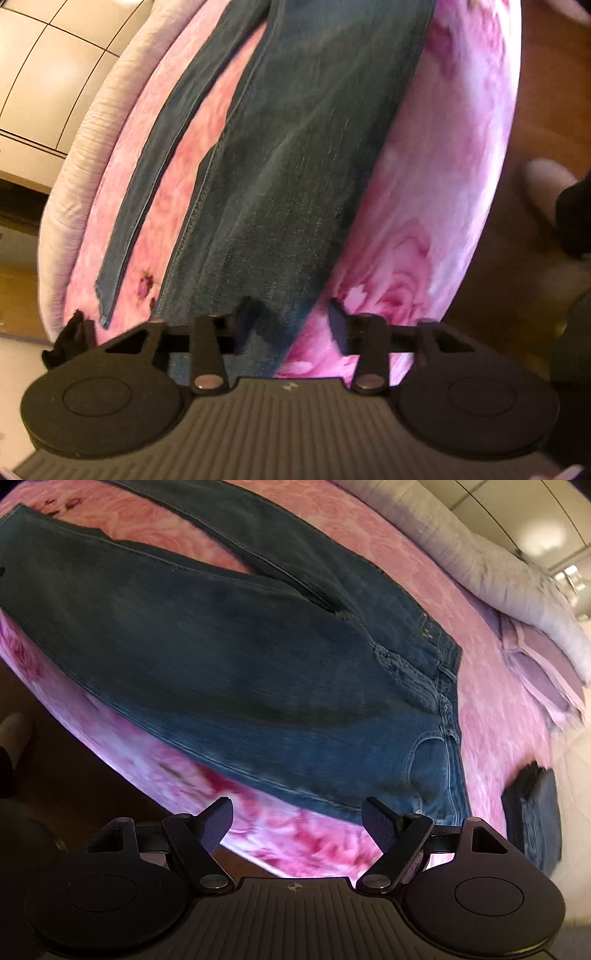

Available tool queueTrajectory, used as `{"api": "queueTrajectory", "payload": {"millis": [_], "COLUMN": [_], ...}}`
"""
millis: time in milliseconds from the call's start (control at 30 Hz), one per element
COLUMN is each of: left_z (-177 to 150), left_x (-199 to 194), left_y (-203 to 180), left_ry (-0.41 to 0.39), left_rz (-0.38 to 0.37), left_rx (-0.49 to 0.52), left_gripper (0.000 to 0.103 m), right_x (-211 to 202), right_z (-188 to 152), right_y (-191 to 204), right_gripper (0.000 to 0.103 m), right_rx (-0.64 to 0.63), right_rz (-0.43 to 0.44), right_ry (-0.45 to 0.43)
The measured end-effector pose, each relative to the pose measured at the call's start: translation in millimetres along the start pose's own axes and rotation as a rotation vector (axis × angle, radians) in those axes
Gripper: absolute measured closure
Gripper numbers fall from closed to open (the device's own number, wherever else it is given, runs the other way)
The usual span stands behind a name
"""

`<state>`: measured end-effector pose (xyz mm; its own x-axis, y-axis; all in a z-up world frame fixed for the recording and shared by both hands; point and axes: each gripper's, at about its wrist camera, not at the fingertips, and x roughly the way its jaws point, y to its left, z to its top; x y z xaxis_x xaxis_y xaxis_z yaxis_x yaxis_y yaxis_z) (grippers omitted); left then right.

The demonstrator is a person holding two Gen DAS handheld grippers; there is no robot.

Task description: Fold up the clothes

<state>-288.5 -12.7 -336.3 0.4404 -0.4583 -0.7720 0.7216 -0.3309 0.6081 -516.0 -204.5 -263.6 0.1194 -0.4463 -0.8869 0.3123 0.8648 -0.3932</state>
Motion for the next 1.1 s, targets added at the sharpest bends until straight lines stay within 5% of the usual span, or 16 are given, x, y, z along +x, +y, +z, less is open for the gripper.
{"api": "queueTrajectory", "payload": {"millis": [167,333,433,633,700,733,767,900,1100], "left_z": [7,25,42,66,70,72,74,82,98], "left_x": [-14,-33,-31,-26,-29,-31,-39,-71,-75], "left_y": [41,96,111,121,125,129,139,178,284], "left_ry": [0.023,0.006,0.026,0.105,0.141,0.157,0.161,0.175,0.186], "left_rz": [-0.125,-0.183,-0.18,-0.17,-0.184,-0.192,-0.191,-0.187,-0.278], "left_rx": [-0.101,-0.18,-0.179,-0.182,-0.206,-0.219,-0.23,-0.275,-0.38], "left_gripper": [0.094,0.095,0.095,0.095,0.095,0.095,0.096,0.096,0.095], "right_x": [20,46,73,133,137,136,134,88,22], "right_z": [-31,-61,-80,-110,-111,-108,-104,-85,4], "right_y": [-34,-70,-84,-102,-110,-120,-129,-172,-250], "right_gripper": [0.023,0.023,0.023,0.024,0.034,0.081,0.09,0.092,0.093], "right_rx": [-0.113,-0.278,-0.46,-0.7,-0.69,-0.646,-0.607,-0.53,-0.491], "right_rz": [-0.031,-0.137,-0.207,-0.197,-0.149,-0.101,-0.071,-0.035,-0.022], "right_ry": [-0.022,-0.061,-0.087,-0.137,-0.171,-0.167,-0.153,-0.2,-0.271]}}
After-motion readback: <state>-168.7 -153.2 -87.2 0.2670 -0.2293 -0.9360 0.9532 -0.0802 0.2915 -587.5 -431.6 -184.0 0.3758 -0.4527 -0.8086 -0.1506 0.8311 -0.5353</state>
